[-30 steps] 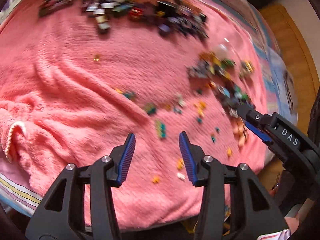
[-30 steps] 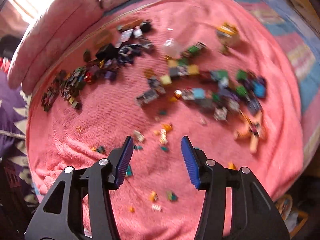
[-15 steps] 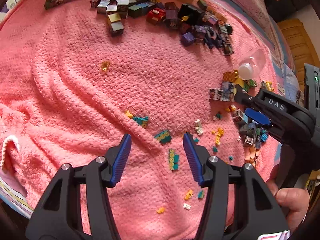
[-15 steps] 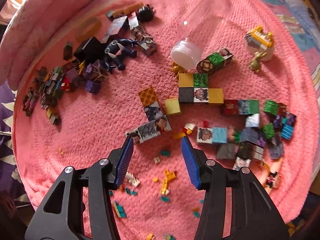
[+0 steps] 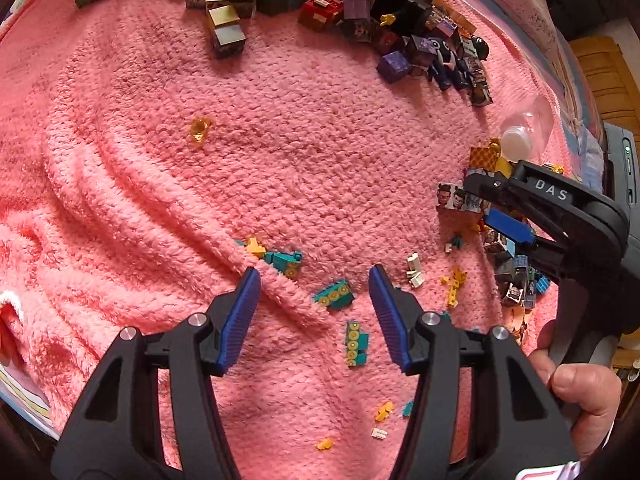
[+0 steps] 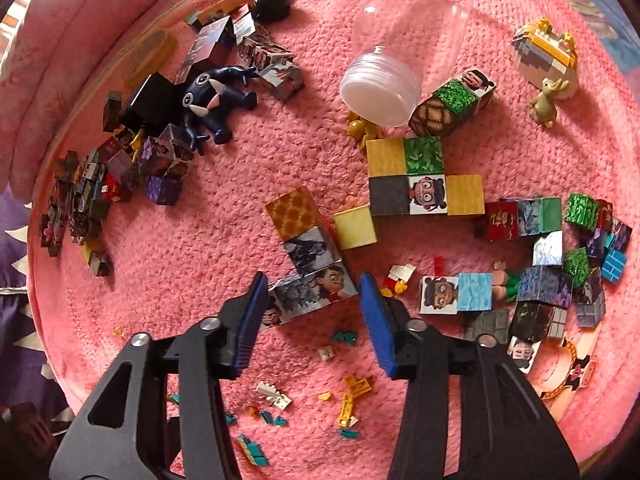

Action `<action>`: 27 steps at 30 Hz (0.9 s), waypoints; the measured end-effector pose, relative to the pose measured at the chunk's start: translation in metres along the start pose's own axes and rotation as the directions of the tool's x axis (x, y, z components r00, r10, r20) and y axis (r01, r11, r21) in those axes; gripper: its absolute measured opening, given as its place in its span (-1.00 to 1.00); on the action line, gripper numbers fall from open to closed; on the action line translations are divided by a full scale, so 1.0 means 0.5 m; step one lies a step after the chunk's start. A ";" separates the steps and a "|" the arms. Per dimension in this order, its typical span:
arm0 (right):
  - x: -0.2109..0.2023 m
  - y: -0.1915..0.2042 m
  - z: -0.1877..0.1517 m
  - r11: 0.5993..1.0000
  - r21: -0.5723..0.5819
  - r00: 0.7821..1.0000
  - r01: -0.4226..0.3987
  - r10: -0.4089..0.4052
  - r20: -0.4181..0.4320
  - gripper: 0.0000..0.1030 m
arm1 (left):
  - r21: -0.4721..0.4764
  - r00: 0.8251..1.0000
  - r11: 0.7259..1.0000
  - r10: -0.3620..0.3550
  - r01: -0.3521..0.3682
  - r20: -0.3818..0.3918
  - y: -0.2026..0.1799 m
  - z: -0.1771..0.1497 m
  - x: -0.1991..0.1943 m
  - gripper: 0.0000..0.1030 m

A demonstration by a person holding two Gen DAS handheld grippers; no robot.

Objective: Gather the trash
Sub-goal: 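Move the right gripper toward the picture-cube stack beside the clear jar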

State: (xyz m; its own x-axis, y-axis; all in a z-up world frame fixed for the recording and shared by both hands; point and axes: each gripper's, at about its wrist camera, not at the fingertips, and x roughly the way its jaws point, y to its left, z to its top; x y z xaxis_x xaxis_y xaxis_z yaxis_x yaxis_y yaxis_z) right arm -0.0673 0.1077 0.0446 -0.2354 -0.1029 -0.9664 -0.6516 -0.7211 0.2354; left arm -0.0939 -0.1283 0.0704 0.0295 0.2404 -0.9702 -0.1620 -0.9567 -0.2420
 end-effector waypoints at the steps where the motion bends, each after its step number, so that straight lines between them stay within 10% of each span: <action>1: -0.001 0.002 -0.001 1.000 -0.006 1.000 0.001 -0.001 0.000 -0.15 | -0.003 1.000 1.000 0.000 0.000 -0.002 0.000 0.001 0.001 0.09; 14: -0.020 -0.001 -0.027 1.000 -0.021 1.000 0.017 -0.017 -0.003 -0.66 | 0.001 1.000 1.000 -0.003 0.002 0.020 -0.001 -0.016 -0.024 0.16; 27: -0.024 -0.024 -0.049 0.996 0.088 1.000 -0.018 0.020 -0.018 -0.62 | -0.034 0.999 0.999 0.010 -0.009 0.043 0.025 -0.034 -0.049 0.20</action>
State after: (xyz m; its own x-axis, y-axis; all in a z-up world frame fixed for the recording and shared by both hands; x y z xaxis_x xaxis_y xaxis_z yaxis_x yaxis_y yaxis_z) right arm -0.0390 0.1007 0.0511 -0.2349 -0.1294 -0.9634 -0.7084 -0.6559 0.2608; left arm -0.0798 -0.1490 0.0909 -0.0143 0.2374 -0.9713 -0.1289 -0.9637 -0.2337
